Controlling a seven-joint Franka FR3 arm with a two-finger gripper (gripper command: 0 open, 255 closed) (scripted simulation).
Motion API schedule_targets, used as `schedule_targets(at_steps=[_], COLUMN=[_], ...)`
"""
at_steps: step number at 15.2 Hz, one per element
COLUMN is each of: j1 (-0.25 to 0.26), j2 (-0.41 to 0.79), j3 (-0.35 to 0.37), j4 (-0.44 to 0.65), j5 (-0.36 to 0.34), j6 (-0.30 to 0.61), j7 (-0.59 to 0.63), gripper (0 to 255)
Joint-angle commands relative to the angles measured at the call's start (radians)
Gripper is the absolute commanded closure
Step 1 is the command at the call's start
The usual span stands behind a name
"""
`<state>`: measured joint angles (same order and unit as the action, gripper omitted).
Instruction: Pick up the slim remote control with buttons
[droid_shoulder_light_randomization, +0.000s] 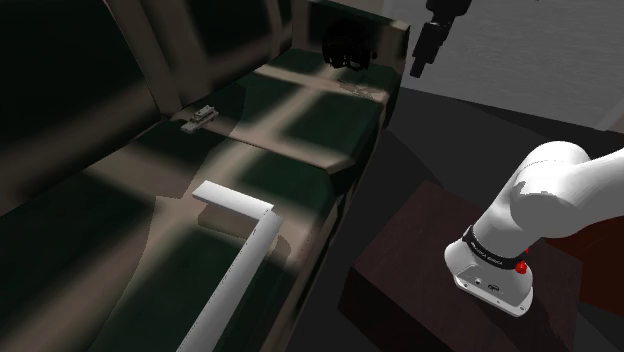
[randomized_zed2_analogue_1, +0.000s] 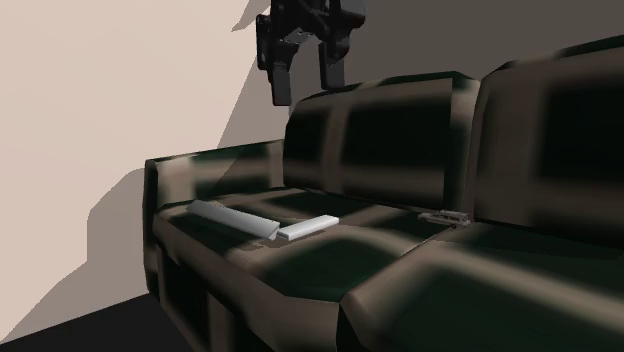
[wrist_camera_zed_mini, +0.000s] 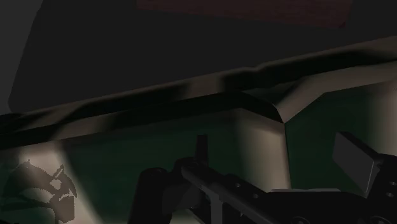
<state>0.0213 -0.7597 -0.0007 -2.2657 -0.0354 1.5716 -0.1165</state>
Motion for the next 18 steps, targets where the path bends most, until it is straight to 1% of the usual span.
schedule_targets(at_steps=[1,6,10,14,18], j1=[0.000,0.029,0.049,0.068,0.082], j2=[0.000,0.085,0.171,0.273,0.388], j3=[0.000,0.077,0.139,0.200,0.258], j4=[0.000,-0.024,-0.022,0.000,0.040], j5=[0.000,0.051,0.083,0.104,0.110], j6=[0.000,0.098,0.177,0.253,0.324], j7=[0.000,0.086,0.153,0.220,0.288], gripper=[0,0,0,0,0])
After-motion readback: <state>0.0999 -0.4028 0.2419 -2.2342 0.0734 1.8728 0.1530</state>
